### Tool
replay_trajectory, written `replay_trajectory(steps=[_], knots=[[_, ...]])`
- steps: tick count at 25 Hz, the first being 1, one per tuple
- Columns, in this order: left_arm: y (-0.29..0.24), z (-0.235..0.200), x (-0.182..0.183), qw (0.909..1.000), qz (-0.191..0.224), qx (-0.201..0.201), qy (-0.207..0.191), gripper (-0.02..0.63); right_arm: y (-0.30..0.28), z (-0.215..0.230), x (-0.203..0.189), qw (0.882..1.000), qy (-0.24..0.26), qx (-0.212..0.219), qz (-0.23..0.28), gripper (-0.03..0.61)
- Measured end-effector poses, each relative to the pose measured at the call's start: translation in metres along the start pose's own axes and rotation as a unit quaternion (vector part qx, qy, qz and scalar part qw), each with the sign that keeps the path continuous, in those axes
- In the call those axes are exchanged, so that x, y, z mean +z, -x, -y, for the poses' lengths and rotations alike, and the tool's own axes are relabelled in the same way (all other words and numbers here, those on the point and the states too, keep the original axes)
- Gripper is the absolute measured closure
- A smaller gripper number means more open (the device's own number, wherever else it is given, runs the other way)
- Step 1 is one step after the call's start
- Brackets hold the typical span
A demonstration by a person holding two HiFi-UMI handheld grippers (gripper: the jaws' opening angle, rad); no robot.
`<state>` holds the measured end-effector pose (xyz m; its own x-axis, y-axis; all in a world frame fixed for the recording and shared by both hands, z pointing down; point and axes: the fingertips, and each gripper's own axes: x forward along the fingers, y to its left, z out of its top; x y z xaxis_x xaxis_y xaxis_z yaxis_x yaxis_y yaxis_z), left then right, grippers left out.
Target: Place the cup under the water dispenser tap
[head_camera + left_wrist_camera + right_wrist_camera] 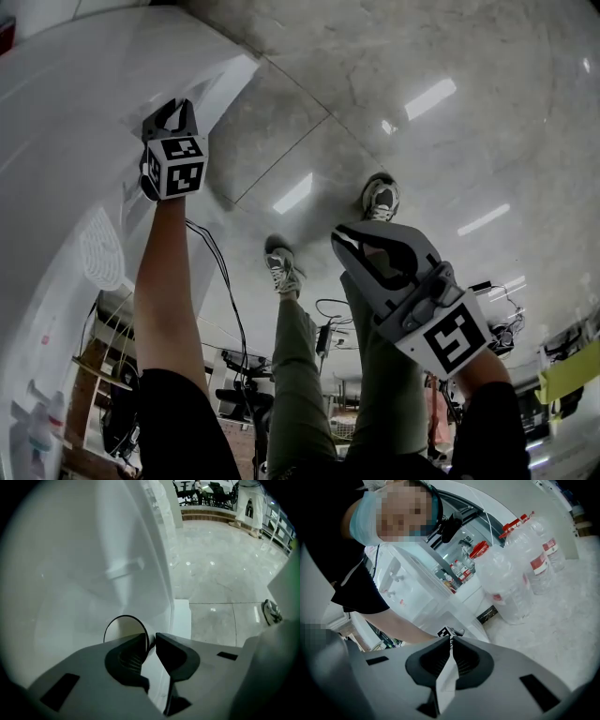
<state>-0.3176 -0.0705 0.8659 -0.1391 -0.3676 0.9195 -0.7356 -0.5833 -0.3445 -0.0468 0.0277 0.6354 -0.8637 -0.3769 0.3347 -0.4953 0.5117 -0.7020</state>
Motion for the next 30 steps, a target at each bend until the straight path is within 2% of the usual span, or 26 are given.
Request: replay_trajectory(steps=[4, 9, 15, 23, 30], knots=[[-0.001, 0.0, 0.0, 0.9999, -0.008, -0.004, -0.013, 0.538, 0.005, 0.002, -0.006, 1.0, 0.001, -0.007, -0.003, 0.532], [0.006, 0.006, -0.001, 0.9998, -0.01, -0.016, 0.009, 0.549, 0.01, -0.002, -0.003, 1.0, 0.0, -0.018, 0.005, 0.532], [0.032, 0.03, 0.0, 0.9993, 0.003, -0.037, 0.0, 0.555, 0.029, -0.015, 0.005, 0.999, -0.001, -0.042, 0.017, 0.532], [0.097, 0.081, 0.013, 0.9956, 0.03, -0.087, -0.018, 0.555, 0.055, -0.056, 0.021, 0.997, 0.006, -0.065, 0.047, 0.532], [0.185, 0.121, 0.028, 0.9889, 0.058, -0.13, -0.042, 0.555, 0.083, -0.106, 0.045, 0.994, 0.007, -0.076, 0.079, 0.532]])
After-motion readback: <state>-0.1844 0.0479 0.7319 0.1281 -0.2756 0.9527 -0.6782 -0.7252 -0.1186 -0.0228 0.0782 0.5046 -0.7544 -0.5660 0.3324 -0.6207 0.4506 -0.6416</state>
